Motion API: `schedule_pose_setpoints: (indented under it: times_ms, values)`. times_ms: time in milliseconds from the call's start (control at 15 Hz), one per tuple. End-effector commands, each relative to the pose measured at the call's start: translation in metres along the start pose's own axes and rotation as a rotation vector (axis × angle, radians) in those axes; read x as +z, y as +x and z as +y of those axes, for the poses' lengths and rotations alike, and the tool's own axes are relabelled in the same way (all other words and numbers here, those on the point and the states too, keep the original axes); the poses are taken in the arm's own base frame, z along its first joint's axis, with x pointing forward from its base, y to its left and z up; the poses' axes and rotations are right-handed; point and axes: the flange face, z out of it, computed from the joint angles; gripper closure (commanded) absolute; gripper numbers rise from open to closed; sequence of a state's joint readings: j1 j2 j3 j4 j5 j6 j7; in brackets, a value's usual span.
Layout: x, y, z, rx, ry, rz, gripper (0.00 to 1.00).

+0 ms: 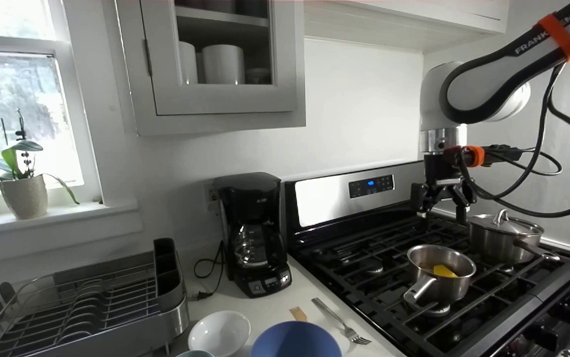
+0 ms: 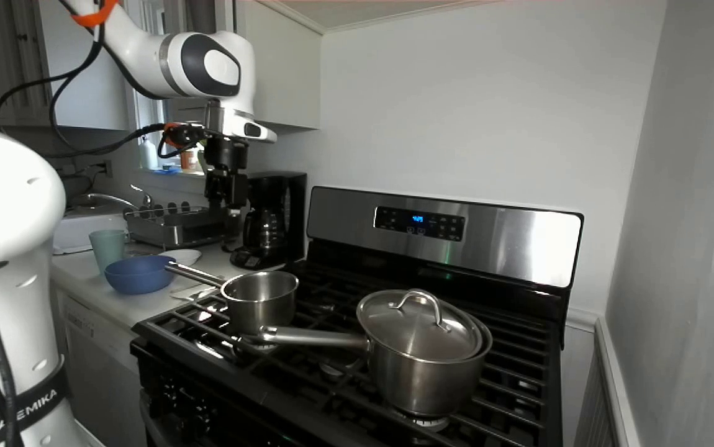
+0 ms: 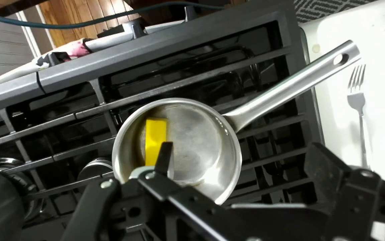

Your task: Put the pot on the left-back stove plate, then place the lid in the bowl

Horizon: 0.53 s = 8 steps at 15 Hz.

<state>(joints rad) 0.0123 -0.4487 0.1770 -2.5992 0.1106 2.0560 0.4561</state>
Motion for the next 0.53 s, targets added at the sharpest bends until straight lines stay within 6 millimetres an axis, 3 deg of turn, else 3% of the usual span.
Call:
schedule_pose_setpoints:
  times_ms: [0,200,467]
  values:
    - [0.020,0.011,-0.031,0.066,-0.067,-0.001,0.00]
    - [0.039,0.011,-0.045,0.073,-0.111,-0.008,0.00]
    - [0.063,0.021,-0.046,0.052,-0.160,0.077,0.00]
